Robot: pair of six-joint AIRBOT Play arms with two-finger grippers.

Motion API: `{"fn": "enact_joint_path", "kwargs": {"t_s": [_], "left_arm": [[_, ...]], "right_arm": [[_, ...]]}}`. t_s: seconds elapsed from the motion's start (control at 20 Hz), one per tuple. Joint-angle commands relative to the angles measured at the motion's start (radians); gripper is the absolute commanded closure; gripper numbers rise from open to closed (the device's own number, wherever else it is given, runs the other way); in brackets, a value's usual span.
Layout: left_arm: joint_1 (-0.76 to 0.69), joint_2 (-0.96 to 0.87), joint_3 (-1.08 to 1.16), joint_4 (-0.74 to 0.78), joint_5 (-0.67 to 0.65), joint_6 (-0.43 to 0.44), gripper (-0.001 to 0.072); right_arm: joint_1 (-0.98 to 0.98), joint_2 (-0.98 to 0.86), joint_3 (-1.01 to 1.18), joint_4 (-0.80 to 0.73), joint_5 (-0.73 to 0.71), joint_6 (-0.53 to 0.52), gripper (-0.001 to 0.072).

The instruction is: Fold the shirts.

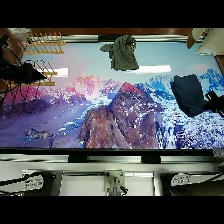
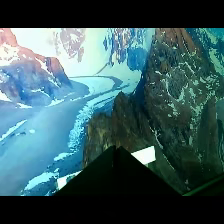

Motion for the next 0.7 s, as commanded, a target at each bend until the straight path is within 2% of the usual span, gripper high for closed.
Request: {"fn": "enact_joint_path", "kwargs": {"t_s": [0.0,0.25,0.3,0.4,0.65], "left_arm": [[0.000,-0.008,0.000,0.000,0.001,0.001,0.0675],[0.000,-0.009,0.000,0.000,0.000,0.001,0.0675],[0.000,-0.009,0.000,0.000,0.001,0.001,0.0676],[-0.001,-0.009,0.000,0.000,0.001,0.001,0.0676],[-0.018,-0.009,0.000,0.039,0.005,0.037,0.0678]], "right_arm": [[-0.001,0.003,-0.021,0.014,0.104,0.002,0.0645],[0.000,0.003,-0.069,0.011,0.088,-0.011,0.0644],[0.000,0.003,-0.083,0.010,0.077,0.001,0.0606],[0.000,0.006,-0.084,0.008,0.080,-0.045,0.0249],[-0.001,0.055,0.106,-0.127,0.205,-0.123,0.0243]]}}
